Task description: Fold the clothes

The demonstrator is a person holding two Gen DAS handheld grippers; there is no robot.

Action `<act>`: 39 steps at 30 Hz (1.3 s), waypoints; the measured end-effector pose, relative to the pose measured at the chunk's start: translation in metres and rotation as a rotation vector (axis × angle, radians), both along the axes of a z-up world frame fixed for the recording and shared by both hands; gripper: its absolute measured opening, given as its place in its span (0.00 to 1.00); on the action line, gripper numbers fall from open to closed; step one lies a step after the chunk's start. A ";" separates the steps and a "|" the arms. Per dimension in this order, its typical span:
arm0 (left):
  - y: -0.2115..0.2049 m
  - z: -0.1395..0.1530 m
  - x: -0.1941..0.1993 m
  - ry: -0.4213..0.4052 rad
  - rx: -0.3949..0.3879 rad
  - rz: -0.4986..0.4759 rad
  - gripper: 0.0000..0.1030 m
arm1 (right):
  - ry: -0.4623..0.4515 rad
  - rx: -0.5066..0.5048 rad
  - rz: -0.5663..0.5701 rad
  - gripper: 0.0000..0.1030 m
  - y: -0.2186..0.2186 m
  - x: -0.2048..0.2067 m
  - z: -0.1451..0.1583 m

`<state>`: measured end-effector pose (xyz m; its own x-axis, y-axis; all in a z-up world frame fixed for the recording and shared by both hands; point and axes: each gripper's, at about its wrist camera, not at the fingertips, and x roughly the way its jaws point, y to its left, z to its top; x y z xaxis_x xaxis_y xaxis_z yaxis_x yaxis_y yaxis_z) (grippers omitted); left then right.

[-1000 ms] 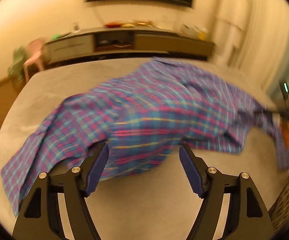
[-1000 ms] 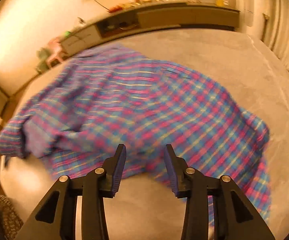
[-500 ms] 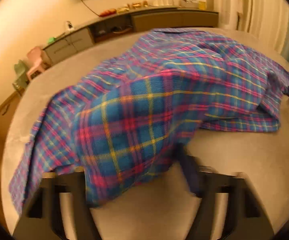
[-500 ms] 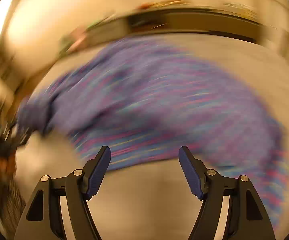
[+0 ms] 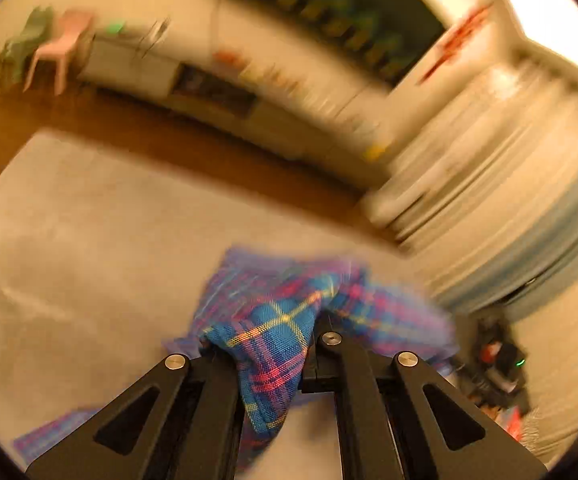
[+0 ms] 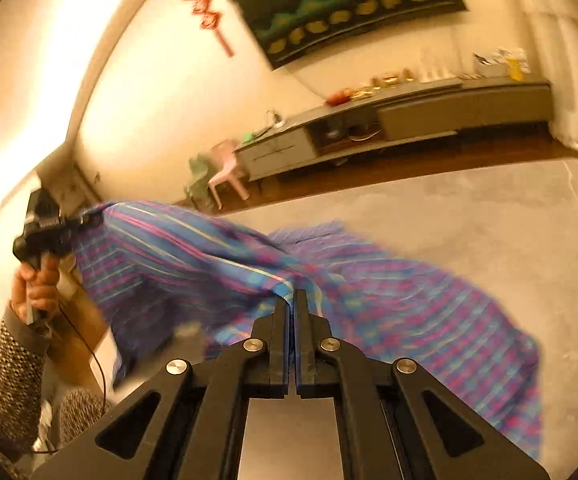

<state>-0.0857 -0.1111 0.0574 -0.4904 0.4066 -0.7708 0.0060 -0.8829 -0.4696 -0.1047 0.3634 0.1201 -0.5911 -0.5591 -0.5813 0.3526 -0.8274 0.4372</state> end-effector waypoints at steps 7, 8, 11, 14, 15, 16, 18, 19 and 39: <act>-0.004 -0.076 0.014 -0.219 -0.058 0.010 0.13 | -0.203 0.213 -0.065 0.47 -0.004 -0.025 -0.069; -0.001 -0.077 0.024 -0.199 -0.073 0.023 0.27 | -0.188 0.178 -0.073 0.53 -0.001 -0.022 -0.065; 0.014 -0.060 0.073 -0.072 -0.180 0.088 0.56 | -0.194 0.084 -0.102 0.62 0.010 -0.005 -0.065; 0.031 -0.043 0.118 0.054 -0.256 0.128 0.65 | -0.220 0.003 -0.141 0.64 0.019 0.023 -0.073; 0.040 -0.041 0.133 0.098 -0.275 0.130 0.71 | -0.233 -0.001 -0.147 0.69 0.015 0.039 -0.079; 0.051 -0.040 0.143 0.131 -0.282 0.112 0.74 | -0.248 -0.002 -0.152 0.72 0.010 0.056 -0.086; 0.078 -0.046 0.152 0.166 -0.297 0.039 0.77 | -0.305 0.012 -0.133 0.72 -0.007 0.063 -0.105; 0.091 -0.055 0.148 0.164 -0.320 0.002 0.77 | -0.326 0.028 -0.115 0.72 -0.013 0.065 -0.108; -0.022 0.065 0.173 0.153 0.127 -0.075 0.04 | 0.005 -0.181 -0.044 0.02 0.056 0.122 0.025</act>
